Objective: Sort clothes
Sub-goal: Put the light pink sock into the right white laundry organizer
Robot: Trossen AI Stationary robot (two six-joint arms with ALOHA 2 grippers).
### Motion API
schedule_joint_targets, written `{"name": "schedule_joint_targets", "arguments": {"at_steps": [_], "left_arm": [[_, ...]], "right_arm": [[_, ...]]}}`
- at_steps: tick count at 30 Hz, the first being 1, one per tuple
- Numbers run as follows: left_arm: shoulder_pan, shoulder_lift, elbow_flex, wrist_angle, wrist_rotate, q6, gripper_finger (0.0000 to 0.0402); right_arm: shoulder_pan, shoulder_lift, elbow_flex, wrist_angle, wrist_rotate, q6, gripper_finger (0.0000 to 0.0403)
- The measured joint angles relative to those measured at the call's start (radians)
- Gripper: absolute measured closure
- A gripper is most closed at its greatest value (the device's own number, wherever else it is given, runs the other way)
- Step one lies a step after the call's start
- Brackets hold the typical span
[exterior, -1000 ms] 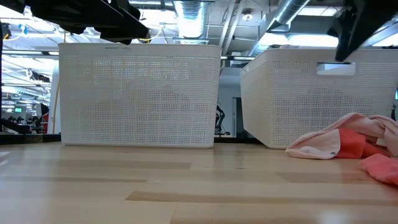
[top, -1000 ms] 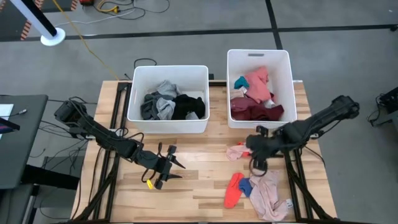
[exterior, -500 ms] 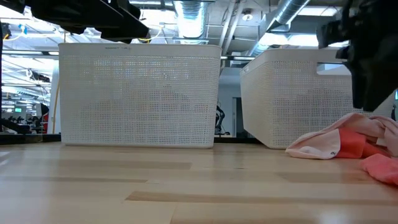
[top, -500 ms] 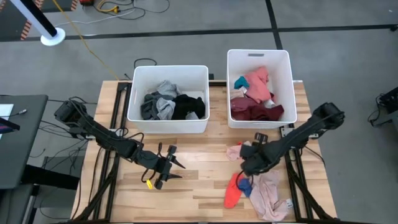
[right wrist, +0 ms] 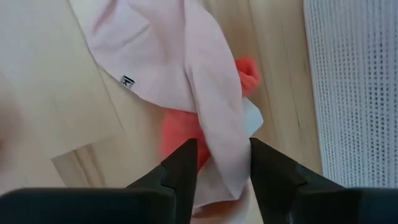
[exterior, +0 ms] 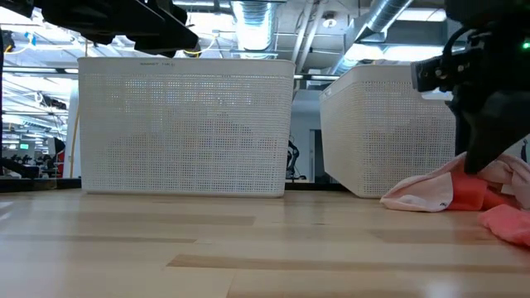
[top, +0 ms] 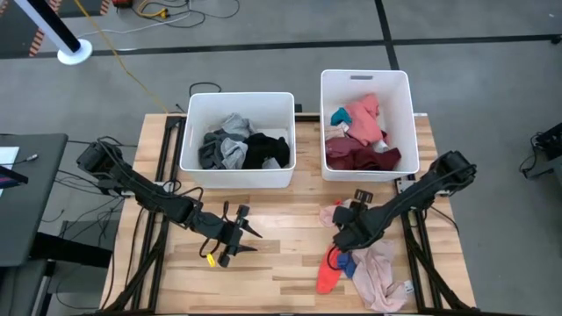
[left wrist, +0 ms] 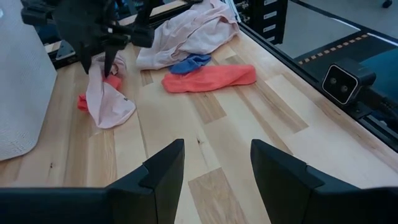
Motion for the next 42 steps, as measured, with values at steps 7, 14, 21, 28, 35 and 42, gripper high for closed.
{"name": "schedule_joint_targets", "arguments": {"at_steps": [7, 14, 21, 28, 35, 42], "left_arm": [[0.000, 0.000, 0.000, 0.003, 0.000, -0.002, 0.0223], [0.000, 0.000, 0.000, 0.016, 0.000, 0.002, 0.0223], [0.004, 0.000, 0.000, 0.131, -0.018, 0.080, 0.0223], [0.041, 0.000, 0.000, 0.329, -0.023, 0.178, 0.0223], [0.099, 0.000, 0.011, 0.432, 0.042, 0.222, 0.0223], [0.094, -0.001, 0.035, 0.379, -0.056, 0.206, 0.0223]], "right_arm": [[0.000, 0.007, 0.000, -0.017, 0.000, 0.016, 0.0368], [0.008, -0.019, 0.042, -0.026, 0.001, 0.015, 0.0395], [0.060, -0.073, 0.174, -0.025, 0.104, -0.017, 0.0401], [0.102, -0.079, 0.296, -0.016, 0.215, -0.074, 0.0402], [0.119, -0.079, 0.386, 0.046, 0.317, -0.217, 0.0402], [0.116, -0.079, 0.458, 0.130, 0.348, -0.385, 0.0403]]}}
